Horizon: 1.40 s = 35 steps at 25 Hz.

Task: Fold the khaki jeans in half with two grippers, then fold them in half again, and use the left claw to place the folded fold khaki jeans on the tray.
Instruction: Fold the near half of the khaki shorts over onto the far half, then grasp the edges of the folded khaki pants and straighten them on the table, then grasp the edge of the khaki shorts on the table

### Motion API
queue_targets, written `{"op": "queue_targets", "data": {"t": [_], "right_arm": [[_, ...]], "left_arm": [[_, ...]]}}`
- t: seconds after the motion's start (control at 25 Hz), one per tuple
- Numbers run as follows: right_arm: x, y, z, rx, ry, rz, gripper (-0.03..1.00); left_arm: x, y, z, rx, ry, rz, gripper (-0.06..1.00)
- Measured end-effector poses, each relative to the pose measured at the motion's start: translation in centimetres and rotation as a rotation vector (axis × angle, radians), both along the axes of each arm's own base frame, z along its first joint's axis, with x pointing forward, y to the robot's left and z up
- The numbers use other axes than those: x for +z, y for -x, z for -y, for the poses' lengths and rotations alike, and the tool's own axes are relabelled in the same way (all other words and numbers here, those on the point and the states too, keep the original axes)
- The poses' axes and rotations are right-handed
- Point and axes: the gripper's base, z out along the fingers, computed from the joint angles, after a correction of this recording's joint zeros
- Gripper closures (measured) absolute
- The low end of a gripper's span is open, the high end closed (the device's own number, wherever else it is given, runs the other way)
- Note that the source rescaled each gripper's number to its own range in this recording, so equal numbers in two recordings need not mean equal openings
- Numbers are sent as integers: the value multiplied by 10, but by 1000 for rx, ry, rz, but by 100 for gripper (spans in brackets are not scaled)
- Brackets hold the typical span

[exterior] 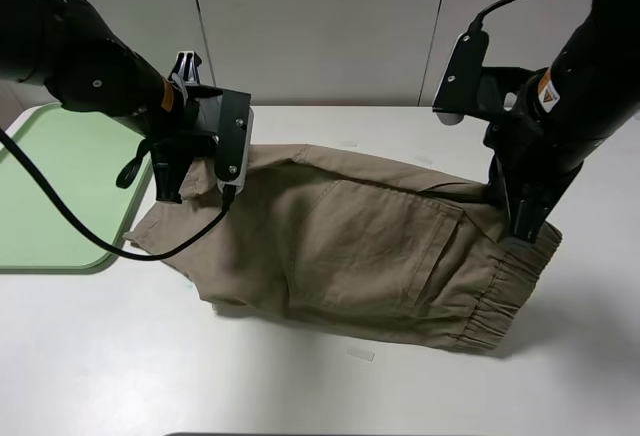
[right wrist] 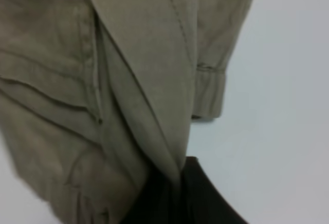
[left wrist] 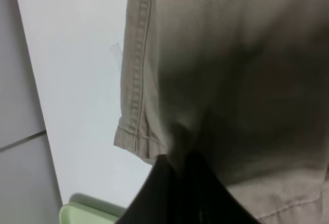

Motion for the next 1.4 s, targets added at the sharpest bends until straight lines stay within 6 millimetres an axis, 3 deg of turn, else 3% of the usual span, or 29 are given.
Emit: {"op": "queue_targets", "data": {"t": [0.48, 0.8, 0.92, 0.96, 1.0, 1.08, 1.12, 1.16, 1.24, 1.4], "right_arm": [[-41, -38, -10, 112, 48, 87, 97], [-44, -41, -13, 127, 38, 103, 97], [-44, -42, -13, 125, 36, 105, 97], [-44, -42, -13, 121, 34, 105, 94], [-44, -42, -13, 110, 30, 105, 84], [-44, -42, -12, 76, 17, 108, 43], [-44, -42, -12, 66, 19, 114, 24], [-43, -43, -11, 69, 31, 125, 13], [-43, -45, -10, 80, 55, 144, 3], [-42, -46, -10, 67, 45, 155, -3]], "left_arm": [[0, -6, -14, 43, -3, -1, 94], [0, -7, -15, 50, -4, -2, 94], [0, -7, -16, 96, 27, -8, 85], [0, -8, -16, 134, 57, -10, 73], [0, -9, -16, 187, 102, -11, 55], [3, -13, -18, 286, 217, 2, 19], [4, -16, -19, 326, 275, 13, 11], [5, -18, -20, 351, 318, 21, 4], [8, -22, -20, 361, 377, 43, -2], [11, -24, -18, 342, 427, 70, -5]]}}
